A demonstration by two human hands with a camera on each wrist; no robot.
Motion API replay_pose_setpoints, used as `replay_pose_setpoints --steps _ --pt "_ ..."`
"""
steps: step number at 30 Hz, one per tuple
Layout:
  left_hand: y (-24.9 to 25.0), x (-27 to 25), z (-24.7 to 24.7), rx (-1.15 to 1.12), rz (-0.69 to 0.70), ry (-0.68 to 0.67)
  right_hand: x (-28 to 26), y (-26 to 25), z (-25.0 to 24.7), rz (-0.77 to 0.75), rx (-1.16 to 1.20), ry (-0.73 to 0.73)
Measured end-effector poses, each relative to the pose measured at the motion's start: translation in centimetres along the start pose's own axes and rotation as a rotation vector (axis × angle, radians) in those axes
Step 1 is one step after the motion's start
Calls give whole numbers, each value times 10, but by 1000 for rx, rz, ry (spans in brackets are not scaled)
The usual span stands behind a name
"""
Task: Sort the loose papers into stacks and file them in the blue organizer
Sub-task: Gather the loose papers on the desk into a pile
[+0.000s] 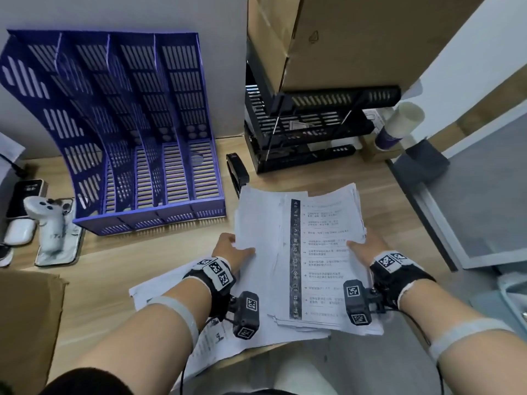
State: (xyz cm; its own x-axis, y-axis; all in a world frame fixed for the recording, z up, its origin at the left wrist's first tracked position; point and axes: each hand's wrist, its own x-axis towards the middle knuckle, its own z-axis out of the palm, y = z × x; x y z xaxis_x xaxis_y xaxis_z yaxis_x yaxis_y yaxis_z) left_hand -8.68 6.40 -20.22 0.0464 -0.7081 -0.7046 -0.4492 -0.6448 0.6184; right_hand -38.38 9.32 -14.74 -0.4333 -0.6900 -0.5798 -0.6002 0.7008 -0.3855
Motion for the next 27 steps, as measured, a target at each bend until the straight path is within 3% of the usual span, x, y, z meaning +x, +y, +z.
replay_pose_setpoints --steps 5,9,13,16,18,19,21,23,25,26,27 --pt "0 -1 -1 -2 138 0 9 5 -1 10 25 32" --pt "13 -8 -34 55 237 120 23 6 -5 -6 5 115" --pt "37 -26 -68 88 369 138 31 1 7 11 18 121" --pt "56 -46 -85 102 489 205 23 -14 18 54 -57 316" --pt "70 -61 -97 48 574 257 11 -37 27 -70 35 366" --pt "77 -68 -103 30 626 306 1 -53 30 -165 157 270" --pt "90 -76 -109 42 727 374 -30 -86 34 -275 432 -131" --pt "100 -87 -103 62 804 309 -63 -114 35 -309 717 -481" --pt "104 -98 -85 102 848 133 -86 -131 34 -390 868 -656" --pt "103 -103 -73 147 857 30 -96 -135 34 -440 883 -692" --pt "100 -108 -61 188 859 -61 -97 -135 35 -459 872 -638"
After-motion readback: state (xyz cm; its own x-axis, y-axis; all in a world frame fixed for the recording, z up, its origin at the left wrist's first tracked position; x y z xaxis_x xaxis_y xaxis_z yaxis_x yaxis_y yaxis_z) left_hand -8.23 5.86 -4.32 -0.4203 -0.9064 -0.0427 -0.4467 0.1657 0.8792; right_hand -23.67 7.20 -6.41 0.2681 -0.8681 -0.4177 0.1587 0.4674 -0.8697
